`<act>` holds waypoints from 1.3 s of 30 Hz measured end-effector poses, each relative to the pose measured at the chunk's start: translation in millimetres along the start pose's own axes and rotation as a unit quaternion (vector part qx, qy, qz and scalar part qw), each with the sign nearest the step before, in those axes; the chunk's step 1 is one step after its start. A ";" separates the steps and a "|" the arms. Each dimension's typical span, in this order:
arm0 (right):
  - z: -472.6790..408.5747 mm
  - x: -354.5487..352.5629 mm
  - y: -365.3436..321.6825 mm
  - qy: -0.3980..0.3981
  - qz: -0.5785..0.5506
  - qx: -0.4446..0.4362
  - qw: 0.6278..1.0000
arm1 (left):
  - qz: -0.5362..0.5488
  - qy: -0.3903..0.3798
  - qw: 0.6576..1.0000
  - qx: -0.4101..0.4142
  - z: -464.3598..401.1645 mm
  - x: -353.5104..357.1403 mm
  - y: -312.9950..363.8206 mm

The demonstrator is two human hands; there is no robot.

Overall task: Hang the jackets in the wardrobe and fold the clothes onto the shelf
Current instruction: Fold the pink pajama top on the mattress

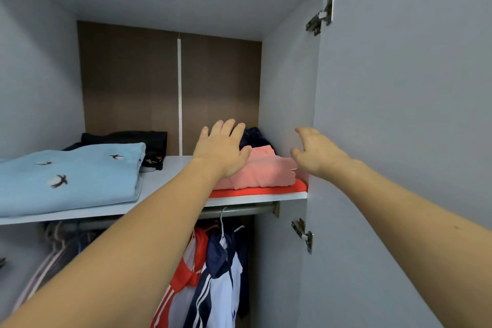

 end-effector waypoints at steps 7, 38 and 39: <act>60.4 -37.3 6.1 0.009 0.013 0.024 1.000 | 0.000 0.042 0.998 0.037 29.5 -35.0 33.7; 506.9 -291.6 164.3 0.238 0.216 0.229 0.919 | 0.231 0.247 0.863 0.375 189.2 -188.8 445.8; 527.2 -301.0 176.1 0.235 0.226 0.241 0.914 | 0.237 0.242 0.863 0.376 197.7 -193.9 471.1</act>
Point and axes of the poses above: each hand's wrist, its own z-axis away from the middle knuckle, its own x-axis out of the palm, y = z × x, the point moved 4 cm from there along -z, towards the middle knuckle, and after that the axes turned 1 degree about -y, right-handed, at the moved point
